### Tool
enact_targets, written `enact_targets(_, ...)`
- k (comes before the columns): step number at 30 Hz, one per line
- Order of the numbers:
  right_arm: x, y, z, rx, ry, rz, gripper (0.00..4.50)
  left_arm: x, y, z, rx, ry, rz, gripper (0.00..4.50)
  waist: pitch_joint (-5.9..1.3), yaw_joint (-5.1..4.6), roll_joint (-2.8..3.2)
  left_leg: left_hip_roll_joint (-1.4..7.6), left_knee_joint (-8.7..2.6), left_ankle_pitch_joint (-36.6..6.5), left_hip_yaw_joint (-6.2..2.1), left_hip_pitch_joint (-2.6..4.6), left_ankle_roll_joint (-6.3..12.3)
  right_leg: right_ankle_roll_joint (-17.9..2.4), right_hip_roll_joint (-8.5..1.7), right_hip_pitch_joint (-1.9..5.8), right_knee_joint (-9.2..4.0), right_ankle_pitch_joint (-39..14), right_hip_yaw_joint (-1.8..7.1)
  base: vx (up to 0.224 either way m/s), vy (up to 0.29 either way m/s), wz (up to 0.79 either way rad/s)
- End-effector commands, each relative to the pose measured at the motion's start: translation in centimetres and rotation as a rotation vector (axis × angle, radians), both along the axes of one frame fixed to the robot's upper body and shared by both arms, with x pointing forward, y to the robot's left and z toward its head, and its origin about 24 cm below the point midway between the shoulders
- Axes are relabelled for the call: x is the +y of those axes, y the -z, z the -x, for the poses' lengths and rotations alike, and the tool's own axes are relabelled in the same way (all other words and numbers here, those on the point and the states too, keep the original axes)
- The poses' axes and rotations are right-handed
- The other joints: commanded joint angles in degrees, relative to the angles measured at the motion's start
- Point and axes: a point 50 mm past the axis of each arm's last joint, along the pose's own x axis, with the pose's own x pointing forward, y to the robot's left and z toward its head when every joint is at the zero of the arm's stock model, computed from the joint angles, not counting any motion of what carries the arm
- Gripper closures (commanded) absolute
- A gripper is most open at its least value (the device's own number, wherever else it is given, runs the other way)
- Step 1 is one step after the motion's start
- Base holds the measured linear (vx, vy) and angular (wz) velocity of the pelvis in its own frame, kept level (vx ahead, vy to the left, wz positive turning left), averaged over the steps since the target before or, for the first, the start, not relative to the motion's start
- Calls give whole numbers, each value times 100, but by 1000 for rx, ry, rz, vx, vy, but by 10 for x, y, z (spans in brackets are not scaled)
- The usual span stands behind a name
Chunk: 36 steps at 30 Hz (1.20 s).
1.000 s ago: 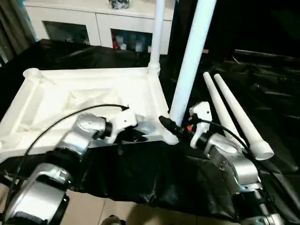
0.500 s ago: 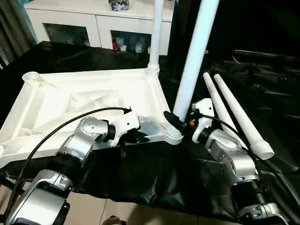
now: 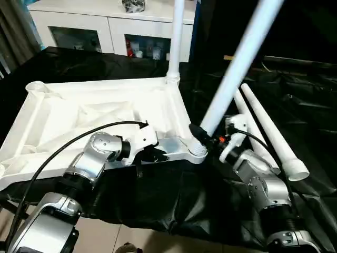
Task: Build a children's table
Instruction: Insert table leg to table base
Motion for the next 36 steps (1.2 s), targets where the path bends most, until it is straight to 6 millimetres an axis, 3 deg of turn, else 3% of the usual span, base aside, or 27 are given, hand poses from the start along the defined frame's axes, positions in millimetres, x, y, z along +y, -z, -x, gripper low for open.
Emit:
enact_targets(1, -9, 28, 14, 96, 20, 16, 260, -1, -4, -3, -30, -58, 54, 450, -407, -6, -3, 223, -403, -1198, -70, 127, 108, -1211, -468, 252, -407, -1223, 235, 0, 0, 0)
enact_targets(6, -10, 38, 21, 83, 16, 106, 260, -1, -5, -5, -38, -64, 51, 450, -394, -17, -4, 223, -420, -1339, -80, 134, 81, -1149, -466, 239, -437, -1485, 230, 0, 0, 0)
enact_targets(10, -8, 33, 21, 4, 6, 246, 260, -1, -5, -6, -49, -66, 40, 450, -377, -15, -5, 218, -434, -1466, -84, 141, 17, -1018, -470, 222, -477, -1843, 236, 0, 0, 0)
enact_targets(17, 5, 29, 16, -16, -59, 301, 260, 1, -4, -5, -48, -59, 27, 450, -372, -47, -3, 217, -445, -1602, -97, 142, 21, -996, -460, 211, -491, -1936, 238, 0, 0, 0)
enact_targets(22, 19, 40, 10, 60, -179, 363, 260, 5, -6, -3, -39, -26, 24, 450, -355, -106, -3, 215, -450, -1821, -111, 154, -36, -978, -473, 195, -519, -2239, 234, 0, 0, 0)
enact_targets(24, 20, 43, 10, 67, -215, 380, 260, 6, -7, -2, -36, -16, 23, 450, -337, -160, -37, 211, -471, -1939, -129, 134, -57, -938, -471, 212, -531, -2431, 216, 0, 0, 0)
enact_targets(26, 21, 45, 11, 80, -277, 386, 260, 8, -9, -1, -33, 8, 18, 450, -330, -209, -34, 212, -467, -2107, -142, 166, -74, -891, -478, 189, -556, -2673, 223, 0, 0, 0)
enact_targets(27, 21, 45, 11, 78, -285, 386, 260, 9, -9, -1, -32, 12, 18, 450, -349, -216, -74, 210, -462, -2033, -142, 150, -49, -882, -487, 211, -546, -2646, 229, 0, 0, 0)
enact_targets(28, 22, 44, 13, 69, -319, 373, 260, 10, -10, 1, -34, 28, 21, 450, -341, -213, -59, 215, -470, -2005, -139, 152, -41, -880, -484, 200, -555, -2621, 236, 0, 0, 0)
enact_targets(29, 22, 43, 13, 68, -326, 369, 260, 10, -11, 1, -35, 31, 22, 450, -328, -221, -106, 220, -475, -1977, -132, 152, -6, -879, -476, 189, -553, -2567, 241, 0, 0, 0)
enact_targets(31, 23, 41, 16, 43, -364, 352, 260, 12, -13, 3, -28, 54, 35, 450, -314, -225, -108, 228, -488, -1978, -123, 164, 10, -892, -465, 168, -559, -2491, 248, 0, 0, 0)
enact_targets(32, 22, 41, 18, 33, -387, 342, 260, 13, -15, 4, -28, 69, 42, 450, -295, -229, -143, 231, -499, -2005, -115, 171, 40, -915, -452, 160, -550, -2387, 250, 0, 0, 0)
enact_targets(36, 17, 42, 24, 17, -437, 324, 260, 17, -17, 7, -20, 132, 58, 450, -289, -227, -140, 235, -510, -2004, -115, 173, 82, -947, -449, 162, -548, -2325, 252, 0, 0, 0)
